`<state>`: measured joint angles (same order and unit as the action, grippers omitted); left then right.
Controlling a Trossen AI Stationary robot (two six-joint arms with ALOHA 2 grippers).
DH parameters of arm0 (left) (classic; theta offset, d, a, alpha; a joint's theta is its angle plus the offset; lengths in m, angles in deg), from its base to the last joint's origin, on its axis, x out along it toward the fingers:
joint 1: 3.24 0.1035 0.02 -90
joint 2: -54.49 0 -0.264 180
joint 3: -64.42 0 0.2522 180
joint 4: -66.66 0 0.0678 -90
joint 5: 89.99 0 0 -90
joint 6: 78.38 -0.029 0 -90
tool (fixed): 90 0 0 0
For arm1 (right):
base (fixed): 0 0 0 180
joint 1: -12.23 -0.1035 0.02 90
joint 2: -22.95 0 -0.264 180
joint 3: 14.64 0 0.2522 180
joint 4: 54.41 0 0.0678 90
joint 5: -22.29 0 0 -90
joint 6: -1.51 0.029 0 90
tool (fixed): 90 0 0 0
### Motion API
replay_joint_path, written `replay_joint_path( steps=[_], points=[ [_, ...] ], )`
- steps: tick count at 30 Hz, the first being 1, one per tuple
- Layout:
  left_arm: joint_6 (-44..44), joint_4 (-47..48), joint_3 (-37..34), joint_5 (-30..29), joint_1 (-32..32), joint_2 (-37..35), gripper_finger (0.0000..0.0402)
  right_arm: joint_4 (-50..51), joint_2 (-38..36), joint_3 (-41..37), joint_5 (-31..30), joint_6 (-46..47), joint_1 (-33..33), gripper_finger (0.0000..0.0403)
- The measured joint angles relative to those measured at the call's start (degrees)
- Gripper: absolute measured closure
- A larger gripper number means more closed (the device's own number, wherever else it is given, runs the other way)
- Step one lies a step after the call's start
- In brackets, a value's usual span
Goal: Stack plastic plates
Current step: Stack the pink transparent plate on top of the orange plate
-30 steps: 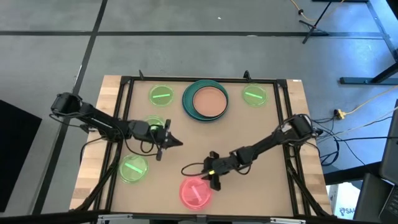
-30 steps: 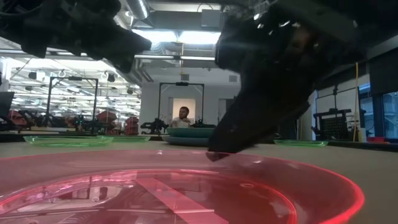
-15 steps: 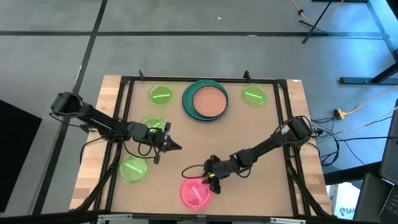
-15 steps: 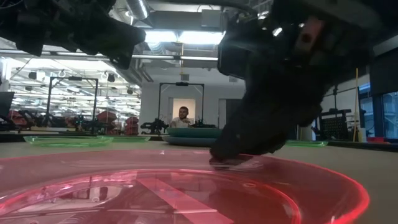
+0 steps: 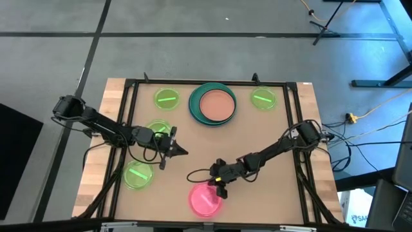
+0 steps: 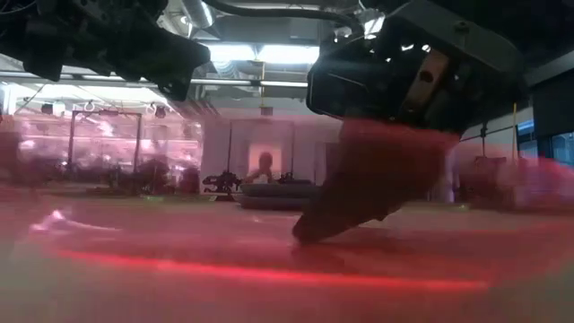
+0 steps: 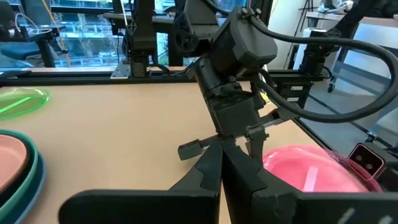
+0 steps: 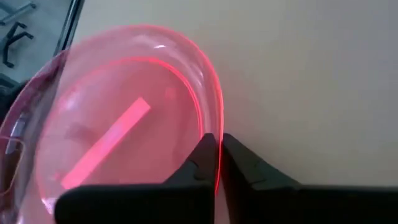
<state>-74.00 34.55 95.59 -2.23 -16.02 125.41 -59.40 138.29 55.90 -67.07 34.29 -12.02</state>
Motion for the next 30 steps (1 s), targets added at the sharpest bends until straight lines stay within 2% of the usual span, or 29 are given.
replay_joint_path(
  steps=[5, 11, 20, 30],
  points=[
    [0.00, -0.02, 0.00, -0.04, 0.00, 0.00, 0.0399, 6.07, -4.20, -0.21, -0.88, -3.77, -0.04, 0.0398],
    [0.00, -0.04, 0.00, -0.08, 0.00, 0.00, 0.0399, 14.94, -10.50, -0.82, -5.98, -6.17, 0.78, 0.0401],
    [0.00, 0.74, 0.00, -0.06, -0.15, 0.00, 0.0399, 15.45, -18.82, -8.55, -10.89, -6.76, 4.95, 0.0401],
    [0.00, 0.85, 0.00, -0.03, -0.11, 0.00, 0.0399, 15.11, -28.31, -11.50, -12.06, -14.12, 15.40, 0.0402]
  ],
)
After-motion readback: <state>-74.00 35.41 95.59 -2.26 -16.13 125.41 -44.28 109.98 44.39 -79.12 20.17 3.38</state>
